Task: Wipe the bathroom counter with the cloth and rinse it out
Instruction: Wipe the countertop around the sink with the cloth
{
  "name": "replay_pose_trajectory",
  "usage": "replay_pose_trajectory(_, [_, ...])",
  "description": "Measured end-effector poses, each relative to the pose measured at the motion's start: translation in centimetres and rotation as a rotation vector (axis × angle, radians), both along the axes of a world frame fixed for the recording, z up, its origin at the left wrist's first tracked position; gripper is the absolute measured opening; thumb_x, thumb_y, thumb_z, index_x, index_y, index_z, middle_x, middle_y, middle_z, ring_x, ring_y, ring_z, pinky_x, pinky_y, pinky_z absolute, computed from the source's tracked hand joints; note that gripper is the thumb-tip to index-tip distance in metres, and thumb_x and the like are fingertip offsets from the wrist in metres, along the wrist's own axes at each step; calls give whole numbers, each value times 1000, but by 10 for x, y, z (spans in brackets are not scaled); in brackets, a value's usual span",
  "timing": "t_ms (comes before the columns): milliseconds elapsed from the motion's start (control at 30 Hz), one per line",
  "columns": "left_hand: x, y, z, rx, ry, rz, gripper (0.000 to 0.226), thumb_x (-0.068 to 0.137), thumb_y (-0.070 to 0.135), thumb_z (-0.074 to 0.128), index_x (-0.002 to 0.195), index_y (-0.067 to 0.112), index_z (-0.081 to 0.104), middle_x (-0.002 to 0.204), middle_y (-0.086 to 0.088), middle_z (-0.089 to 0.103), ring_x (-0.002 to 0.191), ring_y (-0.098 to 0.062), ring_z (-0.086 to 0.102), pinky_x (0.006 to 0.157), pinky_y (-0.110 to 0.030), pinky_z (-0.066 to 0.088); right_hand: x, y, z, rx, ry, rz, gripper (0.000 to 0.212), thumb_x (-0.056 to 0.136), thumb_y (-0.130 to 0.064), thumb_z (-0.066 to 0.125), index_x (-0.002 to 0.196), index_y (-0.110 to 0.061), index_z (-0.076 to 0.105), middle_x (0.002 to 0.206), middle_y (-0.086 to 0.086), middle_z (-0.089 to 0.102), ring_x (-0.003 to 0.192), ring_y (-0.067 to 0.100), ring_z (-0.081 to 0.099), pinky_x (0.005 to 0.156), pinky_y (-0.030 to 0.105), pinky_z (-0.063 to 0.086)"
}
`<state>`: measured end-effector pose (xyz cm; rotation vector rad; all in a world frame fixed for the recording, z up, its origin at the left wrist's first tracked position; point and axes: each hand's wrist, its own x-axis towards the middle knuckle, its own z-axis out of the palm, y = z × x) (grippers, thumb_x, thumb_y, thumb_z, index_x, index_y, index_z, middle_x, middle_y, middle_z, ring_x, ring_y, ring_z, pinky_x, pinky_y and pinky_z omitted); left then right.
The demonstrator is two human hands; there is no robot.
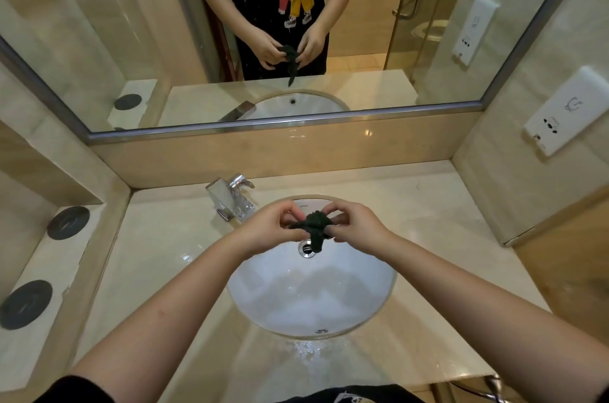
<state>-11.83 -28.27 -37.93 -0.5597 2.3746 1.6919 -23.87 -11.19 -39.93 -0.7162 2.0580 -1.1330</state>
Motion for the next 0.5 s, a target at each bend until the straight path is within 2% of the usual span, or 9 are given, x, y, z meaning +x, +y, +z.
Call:
replay_pose_trajectory(67, [1,-3,-5,-83,8,-9,26,72,15,81,88,21,61,99,-1,72,84,-18,66,89,-41,50,1,-2,1,-37,45,7,21,80,-2,64,93,-18,63,85,-2,71,65,11,62,64,24,47])
replay_pose_trajectory(100, [1,-3,-6,-123,18,-12,27,70,18,83,86,24,62,108,6,69,89,-12,66,90,-40,50,1,-3,2,-53,64,11,21,80,-1,64,91,-18,63,83,-5,68,63,9,58,63,22,44])
replay_pose_trajectory(167, [3,-3,-5,-131,24,-48,26,70,20,83,86,25,63,125,19,56,105,4,59,94,-30,47,0,-3,4,-92,27,29,22,80,2,61,89,-18,62,81,-7,64,65,10,55,65,22,43])
replay_pose_trajectory(200, [3,-2,-4,-76,13,-76,25,71,19,82,86,22,61,123,21,56,109,6,57,93,-26,45,0,-3,4,-107,-10,46,22,80,3,60,89,-18,61,78,-9,63,66,10,56,66,24,44])
replay_pose_trajectory(300, [6,-1,-6,93,14,-113,25,73,13,79,83,15,56,95,3,67,101,-15,64,83,-32,49,-1,-2,9,-139,-106,119,19,82,5,59,89,-13,60,68,-18,60,63,6,54,63,22,41])
replay_pose_trajectory(367, [7,-3,-6,32,46,-122,26,71,18,80,84,17,58,92,-1,66,100,-17,63,89,-39,49,-4,0,13,-164,-161,156,17,82,3,61,89,-12,61,79,-10,63,70,6,58,71,23,44])
replay_pose_trajectory(433, [6,-4,-5,-82,82,-141,27,67,27,81,84,24,60,93,1,65,97,-14,63,95,-44,48,-11,3,15,-140,-266,166,14,79,-10,61,91,-16,65,91,-3,67,85,10,63,83,28,48])
replay_pose_trajectory(500, [5,-4,-2,-173,123,-159,28,65,31,81,84,29,61,93,7,63,92,-14,64,90,-46,50,-16,3,14,-116,-389,131,15,80,-25,63,94,-21,66,100,0,70,97,16,66,96,38,49])
